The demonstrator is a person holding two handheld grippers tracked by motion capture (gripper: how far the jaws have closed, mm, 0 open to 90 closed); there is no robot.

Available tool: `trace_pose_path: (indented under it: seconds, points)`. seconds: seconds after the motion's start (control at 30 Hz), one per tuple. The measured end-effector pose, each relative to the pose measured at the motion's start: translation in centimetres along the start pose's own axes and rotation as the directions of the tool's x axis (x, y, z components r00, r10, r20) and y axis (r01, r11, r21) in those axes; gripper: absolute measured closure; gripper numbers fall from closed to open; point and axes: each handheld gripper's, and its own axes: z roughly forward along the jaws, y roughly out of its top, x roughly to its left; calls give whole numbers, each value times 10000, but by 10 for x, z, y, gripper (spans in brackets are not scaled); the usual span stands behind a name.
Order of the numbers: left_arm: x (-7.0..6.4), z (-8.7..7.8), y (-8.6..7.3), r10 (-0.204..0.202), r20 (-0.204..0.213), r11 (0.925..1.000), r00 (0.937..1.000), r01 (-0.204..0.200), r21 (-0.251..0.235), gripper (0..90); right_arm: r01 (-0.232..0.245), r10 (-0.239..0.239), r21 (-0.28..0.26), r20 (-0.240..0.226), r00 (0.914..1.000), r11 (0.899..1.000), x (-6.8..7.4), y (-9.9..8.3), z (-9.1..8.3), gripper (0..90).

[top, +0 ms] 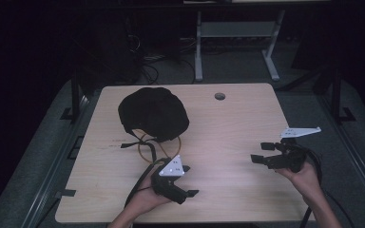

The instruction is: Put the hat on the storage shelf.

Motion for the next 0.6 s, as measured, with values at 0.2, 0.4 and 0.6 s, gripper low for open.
trace_pose_path:
  seconds: [0.2,0.4,0.6]
  points:
    - [0,0,0,-17,7,10000,10000,17,28,185,-46,46,69,77,10000,10000,0,-14,-2,188]
    - [0,1,0,16,10,10000,10000,-16,79,185,-77,76,67,140,9999,9999,2,-27,-5,187]
    - [0,1,-1,19,23,9999,10000,-20,113,185,-263,263,-17,201,9995,9997,1,-42,-8,187]
